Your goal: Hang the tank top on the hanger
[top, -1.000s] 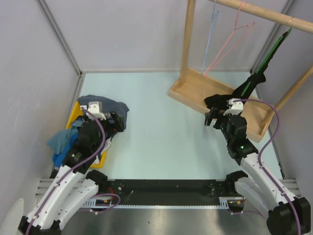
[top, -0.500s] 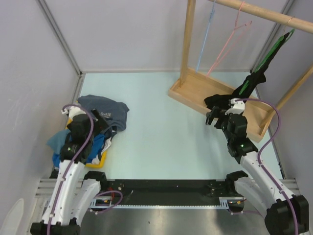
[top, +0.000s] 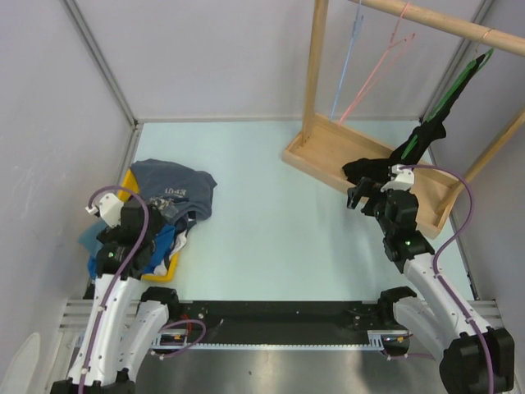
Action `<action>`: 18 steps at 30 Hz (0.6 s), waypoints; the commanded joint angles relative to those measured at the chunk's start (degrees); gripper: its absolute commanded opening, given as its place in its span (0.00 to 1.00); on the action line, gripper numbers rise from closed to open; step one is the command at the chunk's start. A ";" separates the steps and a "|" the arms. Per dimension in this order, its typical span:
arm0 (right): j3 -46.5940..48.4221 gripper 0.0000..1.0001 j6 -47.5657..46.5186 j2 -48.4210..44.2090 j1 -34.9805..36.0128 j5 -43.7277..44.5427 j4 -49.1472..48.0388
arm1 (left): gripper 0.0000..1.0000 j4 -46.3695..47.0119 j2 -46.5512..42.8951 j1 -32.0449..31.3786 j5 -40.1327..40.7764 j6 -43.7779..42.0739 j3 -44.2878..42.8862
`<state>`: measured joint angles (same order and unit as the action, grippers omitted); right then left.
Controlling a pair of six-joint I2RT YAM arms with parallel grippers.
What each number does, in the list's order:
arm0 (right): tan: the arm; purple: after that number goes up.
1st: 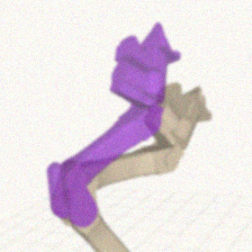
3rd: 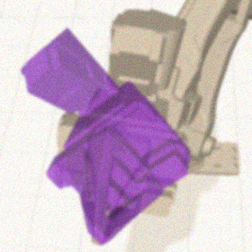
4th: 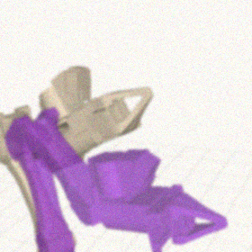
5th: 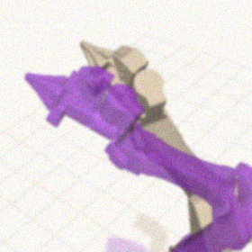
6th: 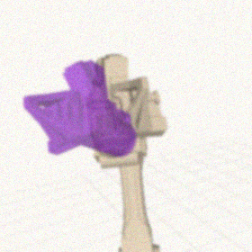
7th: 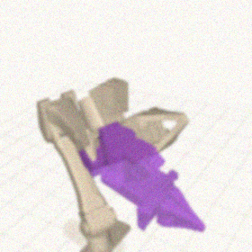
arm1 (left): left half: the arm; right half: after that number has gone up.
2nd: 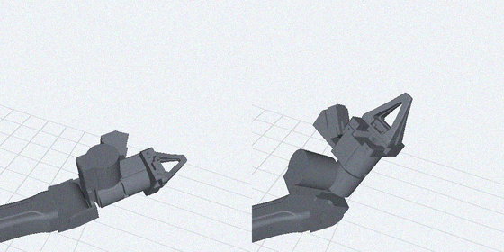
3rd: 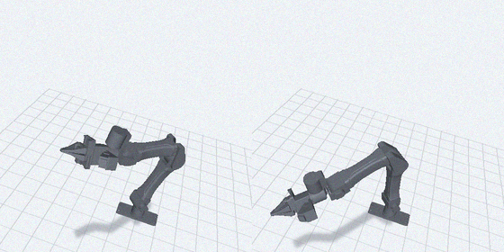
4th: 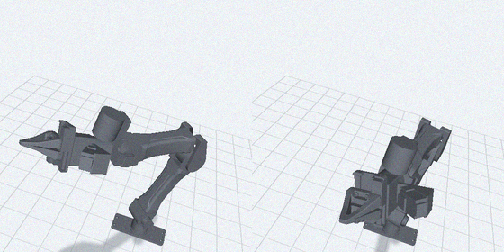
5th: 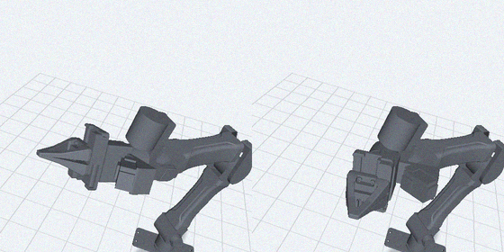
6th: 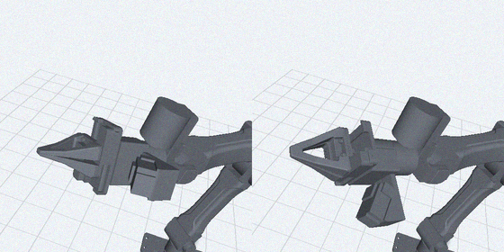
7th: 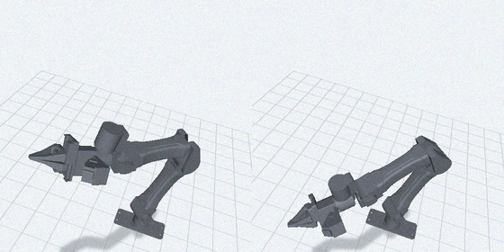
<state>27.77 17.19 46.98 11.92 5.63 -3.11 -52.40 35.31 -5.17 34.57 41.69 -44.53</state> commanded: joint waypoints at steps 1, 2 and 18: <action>2.03 1.00 1.53 -0.05 -1.11 -1.14 -0.05 | 0.99 -4.11 2.75 0.34 3.05 7.78 1.90; 1.94 1.00 1.62 -0.05 -1.20 -1.23 -0.22 | 1.00 -4.02 2.49 0.34 3.66 8.40 2.69; 1.67 1.00 1.88 -0.13 -1.46 -1.67 -0.23 | 0.87 -3.85 -2.26 0.34 -1.52 21.23 8.23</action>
<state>27.77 18.48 46.98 10.74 4.45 -2.79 -57.63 33.50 -5.17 35.16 59.09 -37.23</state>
